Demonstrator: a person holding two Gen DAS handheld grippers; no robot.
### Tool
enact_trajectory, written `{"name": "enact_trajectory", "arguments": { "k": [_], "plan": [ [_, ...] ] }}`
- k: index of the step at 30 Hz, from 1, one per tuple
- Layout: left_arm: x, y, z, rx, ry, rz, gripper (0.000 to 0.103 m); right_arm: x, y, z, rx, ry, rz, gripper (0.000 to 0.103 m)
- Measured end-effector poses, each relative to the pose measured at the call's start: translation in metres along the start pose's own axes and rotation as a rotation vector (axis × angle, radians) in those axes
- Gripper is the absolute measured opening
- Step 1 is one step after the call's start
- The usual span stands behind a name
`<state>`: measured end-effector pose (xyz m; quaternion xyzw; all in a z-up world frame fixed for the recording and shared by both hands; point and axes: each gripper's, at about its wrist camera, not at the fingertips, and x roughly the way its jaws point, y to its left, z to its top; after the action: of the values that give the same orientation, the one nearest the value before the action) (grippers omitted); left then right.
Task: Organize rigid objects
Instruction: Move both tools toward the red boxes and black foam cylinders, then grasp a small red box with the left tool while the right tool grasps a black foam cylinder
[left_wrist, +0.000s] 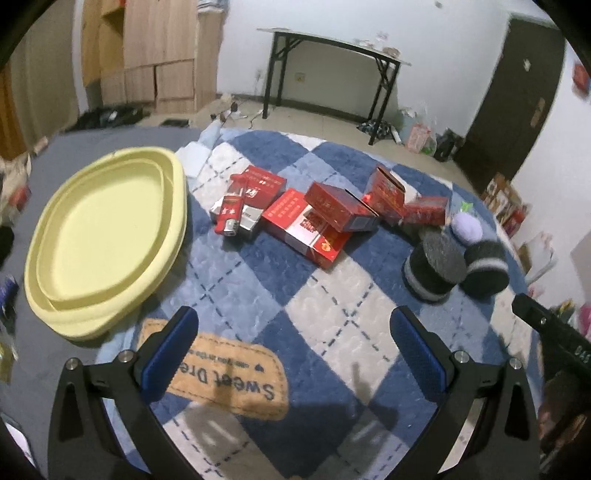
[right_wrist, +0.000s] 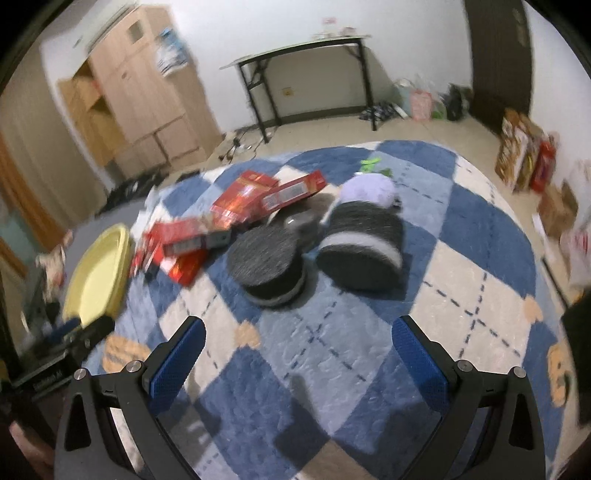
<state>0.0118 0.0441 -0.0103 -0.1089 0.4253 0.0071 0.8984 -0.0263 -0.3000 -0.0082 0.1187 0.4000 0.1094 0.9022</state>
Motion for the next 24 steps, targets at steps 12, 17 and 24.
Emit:
{"name": "enact_trajectory", "arguments": {
  "k": [12,17,24],
  "plan": [
    [0.044,0.049,0.058,0.077,0.061,0.071,0.101,0.036,-0.029,0.014,0.152,0.030,-0.065,0.103],
    [0.071,0.061,0.084,0.061,0.099,0.006,0.065,0.046,-0.032,0.025,0.146,0.003,-0.087,0.103],
    [0.105,0.058,0.088,0.109,0.170,-0.051,0.049,0.066,-0.026,0.031,0.091,-0.015,-0.111,0.103]
  ]
}}
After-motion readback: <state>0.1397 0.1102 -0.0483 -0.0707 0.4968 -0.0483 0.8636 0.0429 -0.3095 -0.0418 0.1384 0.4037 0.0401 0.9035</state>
